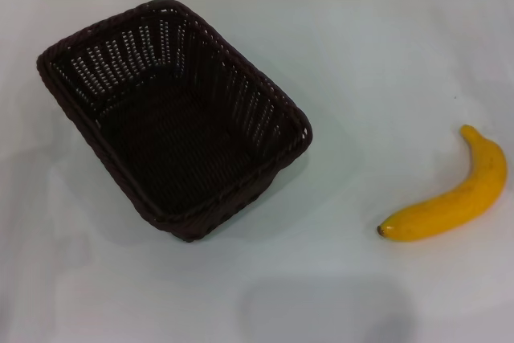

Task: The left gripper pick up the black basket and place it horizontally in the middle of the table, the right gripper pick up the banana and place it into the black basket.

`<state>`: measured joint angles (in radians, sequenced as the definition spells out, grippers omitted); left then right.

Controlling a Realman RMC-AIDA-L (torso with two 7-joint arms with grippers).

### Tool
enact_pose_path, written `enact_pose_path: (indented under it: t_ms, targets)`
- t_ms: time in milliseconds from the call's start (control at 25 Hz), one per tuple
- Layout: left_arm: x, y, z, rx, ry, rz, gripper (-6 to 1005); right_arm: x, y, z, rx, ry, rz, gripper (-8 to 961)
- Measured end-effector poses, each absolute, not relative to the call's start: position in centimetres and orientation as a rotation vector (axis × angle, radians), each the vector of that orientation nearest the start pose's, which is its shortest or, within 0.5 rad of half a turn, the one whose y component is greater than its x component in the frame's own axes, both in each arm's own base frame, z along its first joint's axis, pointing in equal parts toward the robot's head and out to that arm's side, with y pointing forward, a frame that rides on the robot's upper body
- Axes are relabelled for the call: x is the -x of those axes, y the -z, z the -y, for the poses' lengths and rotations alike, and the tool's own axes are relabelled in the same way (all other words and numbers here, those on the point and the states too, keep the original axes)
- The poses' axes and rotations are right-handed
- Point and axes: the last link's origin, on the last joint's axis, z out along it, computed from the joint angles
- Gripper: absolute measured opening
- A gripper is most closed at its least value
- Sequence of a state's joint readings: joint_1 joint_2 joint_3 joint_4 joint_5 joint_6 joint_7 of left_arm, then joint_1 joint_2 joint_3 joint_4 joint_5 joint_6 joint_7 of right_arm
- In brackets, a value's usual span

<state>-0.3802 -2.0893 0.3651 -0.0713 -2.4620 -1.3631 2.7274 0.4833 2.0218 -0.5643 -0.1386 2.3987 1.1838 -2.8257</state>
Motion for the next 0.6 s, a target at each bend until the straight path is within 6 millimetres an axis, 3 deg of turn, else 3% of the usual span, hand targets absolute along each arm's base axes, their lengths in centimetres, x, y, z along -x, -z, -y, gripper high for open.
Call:
enact_pose_path:
  t_ms: [440, 600]
  targets:
    - [38.87, -3.97, -27.59, 1.073, 0.862, 0.773, 892, -36.24, -7.74, -35.0, 1.399, -0.676, -0.479, 871]
    - [39.02, -4.48, -27.78, 1.031, 0.947, 0.823, 892, -36.26, -7.73, -34.99, 1.404, -0.674, -0.477, 871]
